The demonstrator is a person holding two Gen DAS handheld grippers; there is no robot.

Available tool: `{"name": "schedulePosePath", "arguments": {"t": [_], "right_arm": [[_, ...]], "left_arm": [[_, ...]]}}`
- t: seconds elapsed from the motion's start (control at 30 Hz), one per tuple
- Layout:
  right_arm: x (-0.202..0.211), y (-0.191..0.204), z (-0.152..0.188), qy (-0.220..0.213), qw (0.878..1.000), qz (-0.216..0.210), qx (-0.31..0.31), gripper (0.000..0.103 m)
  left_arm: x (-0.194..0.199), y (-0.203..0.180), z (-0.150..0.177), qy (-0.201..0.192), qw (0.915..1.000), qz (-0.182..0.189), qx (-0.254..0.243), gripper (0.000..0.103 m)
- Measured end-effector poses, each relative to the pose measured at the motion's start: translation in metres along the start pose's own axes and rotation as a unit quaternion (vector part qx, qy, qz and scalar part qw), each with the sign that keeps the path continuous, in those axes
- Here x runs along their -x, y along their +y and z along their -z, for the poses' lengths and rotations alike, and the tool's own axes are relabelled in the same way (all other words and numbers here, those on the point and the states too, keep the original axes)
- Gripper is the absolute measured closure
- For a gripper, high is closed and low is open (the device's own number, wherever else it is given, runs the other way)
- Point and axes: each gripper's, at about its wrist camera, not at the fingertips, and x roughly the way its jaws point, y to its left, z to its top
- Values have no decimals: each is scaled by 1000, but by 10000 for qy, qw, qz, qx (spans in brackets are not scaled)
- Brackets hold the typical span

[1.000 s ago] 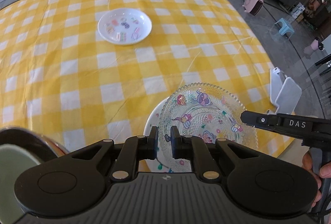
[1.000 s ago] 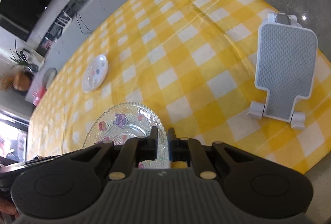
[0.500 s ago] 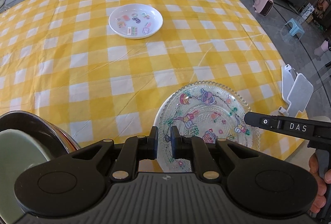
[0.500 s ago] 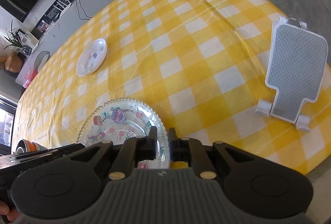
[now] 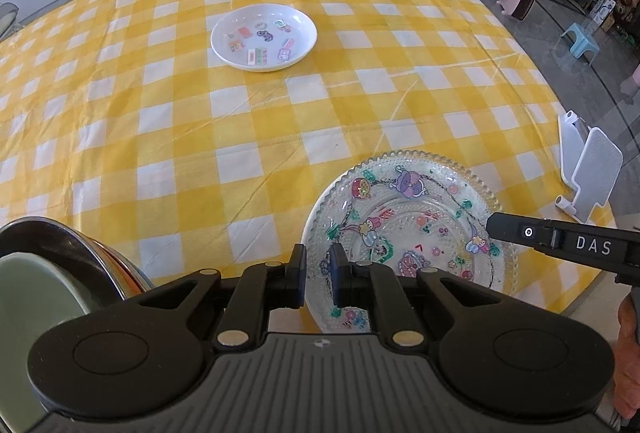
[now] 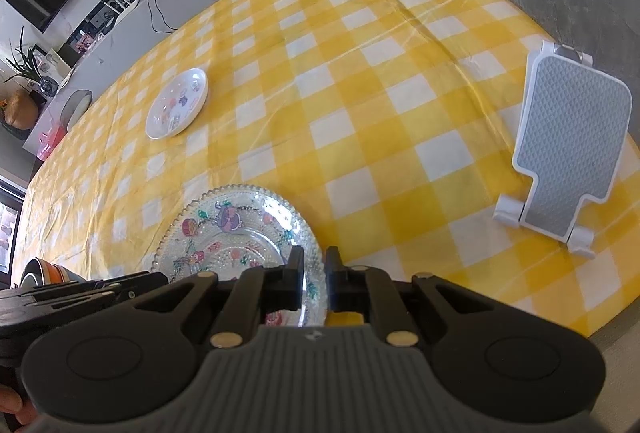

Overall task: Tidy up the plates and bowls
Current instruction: 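Lower the glass plate onto the 'Fruity' plate and open both tools, then move both tools to the rim of the small white sticker plate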

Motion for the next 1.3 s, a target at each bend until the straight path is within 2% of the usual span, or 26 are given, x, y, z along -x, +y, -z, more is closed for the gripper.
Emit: {"name": "schedulePosePath", "arguments": {"t": [0.17, 0.23, 0.43, 0.63, 0.77, 0.83, 0.9, 1.1, 1.3], "right_arm": [[0, 0, 0, 0, 10000, 5, 9, 94], [0, 0, 0, 0, 10000, 7, 14, 94], [2, 4, 2, -3, 9999, 56, 133, 94], [4, 13, 5, -13, 9991, 201, 380, 94], [4, 9, 3, 23, 9996, 145, 241, 91], [8, 7, 3, -92, 9997, 176, 157, 86], [15, 5, 3, -272, 9995, 160, 62, 72], [23, 6, -2, -664, 9976, 54, -163, 70], [21, 27, -13, -914, 9958, 20, -53, 64]], "left_arm": [[3, -4, -2, -99, 9998, -161, -101, 89], [5, -6, -3, -146, 9994, -261, -173, 86], [16, -11, -5, -332, 9989, -200, -266, 77], [26, -14, -11, -474, 9980, -241, -330, 75], [30, -10, -14, -515, 9978, -276, -324, 74], [32, -6, -16, -543, 9978, -258, -272, 71], [33, -1, -19, -566, 9978, -248, -236, 71], [36, 13, -33, -560, 9980, -252, -169, 71], [45, 29, -54, -581, 9980, -142, -207, 69]]}}
